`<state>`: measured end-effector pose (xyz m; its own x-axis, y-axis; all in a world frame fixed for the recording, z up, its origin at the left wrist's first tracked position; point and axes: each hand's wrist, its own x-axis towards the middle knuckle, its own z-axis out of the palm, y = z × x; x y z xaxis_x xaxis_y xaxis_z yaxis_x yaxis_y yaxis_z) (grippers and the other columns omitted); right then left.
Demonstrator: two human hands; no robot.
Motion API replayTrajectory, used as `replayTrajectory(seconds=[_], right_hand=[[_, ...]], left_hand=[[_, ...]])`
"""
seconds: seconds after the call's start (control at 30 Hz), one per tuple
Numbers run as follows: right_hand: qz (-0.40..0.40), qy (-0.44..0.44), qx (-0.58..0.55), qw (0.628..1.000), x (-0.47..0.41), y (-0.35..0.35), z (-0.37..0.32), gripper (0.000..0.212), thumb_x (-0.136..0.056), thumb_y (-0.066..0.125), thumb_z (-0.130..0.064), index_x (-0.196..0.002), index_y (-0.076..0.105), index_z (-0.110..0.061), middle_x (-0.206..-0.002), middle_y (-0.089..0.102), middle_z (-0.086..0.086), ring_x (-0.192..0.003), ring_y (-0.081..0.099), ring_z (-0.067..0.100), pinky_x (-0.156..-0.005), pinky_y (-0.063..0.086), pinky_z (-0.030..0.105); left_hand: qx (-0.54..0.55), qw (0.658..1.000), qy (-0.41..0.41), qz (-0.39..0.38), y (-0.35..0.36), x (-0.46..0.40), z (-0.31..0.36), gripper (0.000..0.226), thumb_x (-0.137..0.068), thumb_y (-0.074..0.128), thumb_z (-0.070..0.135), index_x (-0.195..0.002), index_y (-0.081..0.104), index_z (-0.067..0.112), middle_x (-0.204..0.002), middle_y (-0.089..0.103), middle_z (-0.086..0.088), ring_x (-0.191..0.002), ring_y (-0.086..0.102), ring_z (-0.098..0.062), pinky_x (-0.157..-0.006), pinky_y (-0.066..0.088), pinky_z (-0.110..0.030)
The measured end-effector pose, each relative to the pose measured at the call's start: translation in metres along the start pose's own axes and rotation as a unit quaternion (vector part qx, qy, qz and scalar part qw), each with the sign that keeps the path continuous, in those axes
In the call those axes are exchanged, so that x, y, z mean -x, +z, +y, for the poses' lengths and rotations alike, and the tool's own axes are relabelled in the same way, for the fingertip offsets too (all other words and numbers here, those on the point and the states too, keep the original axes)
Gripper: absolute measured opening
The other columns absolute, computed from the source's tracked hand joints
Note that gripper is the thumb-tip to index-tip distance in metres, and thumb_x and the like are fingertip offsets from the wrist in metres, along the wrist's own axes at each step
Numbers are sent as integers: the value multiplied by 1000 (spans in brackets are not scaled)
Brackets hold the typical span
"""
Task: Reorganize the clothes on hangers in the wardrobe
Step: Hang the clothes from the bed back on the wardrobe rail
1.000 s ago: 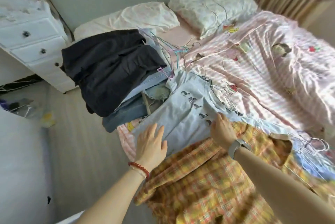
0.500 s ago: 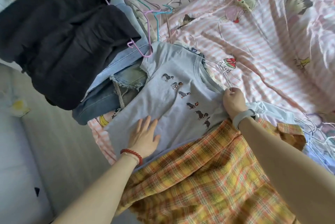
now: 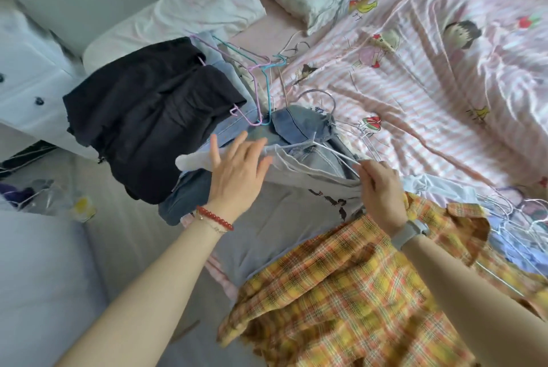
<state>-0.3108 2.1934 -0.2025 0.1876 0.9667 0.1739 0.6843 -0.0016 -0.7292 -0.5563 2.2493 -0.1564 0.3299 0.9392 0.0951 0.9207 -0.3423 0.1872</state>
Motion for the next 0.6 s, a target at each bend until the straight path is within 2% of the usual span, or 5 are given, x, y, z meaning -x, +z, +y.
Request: replayTrajectory(seconds=[0.1,0.3,0.43,0.53,0.6], right_hand=[[-17,-33,33,999,4,-2,-21,18,-91,53,-13,-86,67,-3,-74,63,6,-70,50,24,-73,34,39],[-76,-153,51,984,49,15,-81,12,-83,63,-10,-90,71,-4,-69,64,7,-64,60,28,-62,45,43],[-196,-211,32,957,92,41,-132,34,-89,45,-33,-104,68,-12,-83,66,4,-78,62,26,-69,42,39],[-281,-259,42,923,125,64,-165,49,-93,28,-44,-126,54,-19,-115,62,3,-106,56,23,-87,37,40],[-335,-310,57,888,145,81,-187,42,-94,36,-35,-129,50,-15,-123,59,6,-114,53,26,-94,37,39]], left_hand=[[141,988,-51,-45,-20,35,-9,38,-98,29,29,-100,59,6,-97,66,-13,-92,60,-35,-84,41,-43],[271,947,-155,-81,-56,160,-36,19,-98,38,19,-99,57,17,-91,61,-1,-85,56,-13,-72,40,-20],[268,932,-245,-8,-86,251,-55,30,-98,39,14,-77,46,35,-66,50,16,-63,48,10,-62,35,-6],[236,921,-305,54,-110,328,-76,27,-97,42,13,-79,49,31,-70,55,15,-67,52,1,-63,36,-13],[226,905,-345,105,-122,383,-87,20,-96,42,11,-84,56,20,-77,58,4,-72,54,-16,-68,36,-19]])
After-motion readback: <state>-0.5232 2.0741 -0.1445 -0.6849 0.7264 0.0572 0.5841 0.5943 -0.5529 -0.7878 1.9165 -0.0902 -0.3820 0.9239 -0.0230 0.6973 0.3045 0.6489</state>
